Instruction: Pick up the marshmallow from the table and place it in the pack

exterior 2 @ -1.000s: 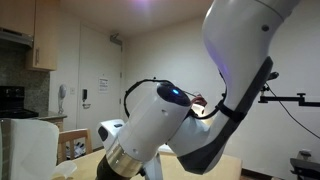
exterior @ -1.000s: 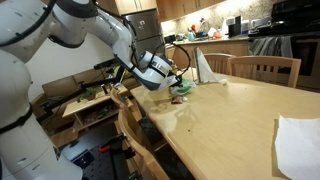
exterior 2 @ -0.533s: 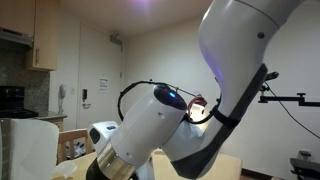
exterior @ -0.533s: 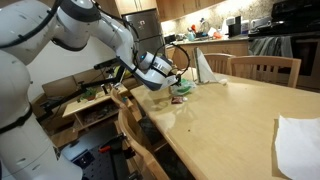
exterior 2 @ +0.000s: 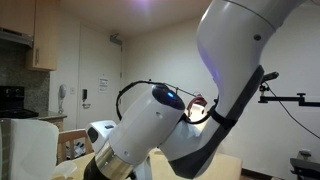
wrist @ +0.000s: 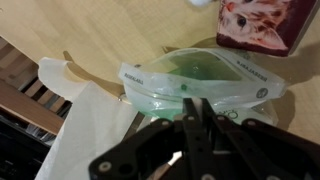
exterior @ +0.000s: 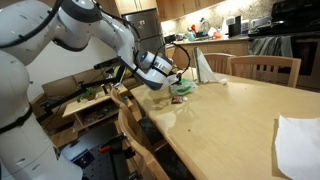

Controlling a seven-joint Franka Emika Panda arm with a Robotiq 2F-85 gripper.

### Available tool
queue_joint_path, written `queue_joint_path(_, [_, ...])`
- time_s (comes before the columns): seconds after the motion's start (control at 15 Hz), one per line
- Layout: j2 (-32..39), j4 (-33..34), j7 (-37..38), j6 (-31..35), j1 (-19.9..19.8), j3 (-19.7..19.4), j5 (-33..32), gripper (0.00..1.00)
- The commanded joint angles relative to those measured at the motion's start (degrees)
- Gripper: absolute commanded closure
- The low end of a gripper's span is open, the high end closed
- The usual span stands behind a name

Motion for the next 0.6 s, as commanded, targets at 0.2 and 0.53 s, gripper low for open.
queue_joint_path(0.2, [-4.9,-9.9,-0.3,-2.6,7.7,-4.3,-2.3,0.90])
queue_joint_path(0.53, [-5.1,-11.7,-0.7,-2.1,7.1,-2.7,-3.7,0.90])
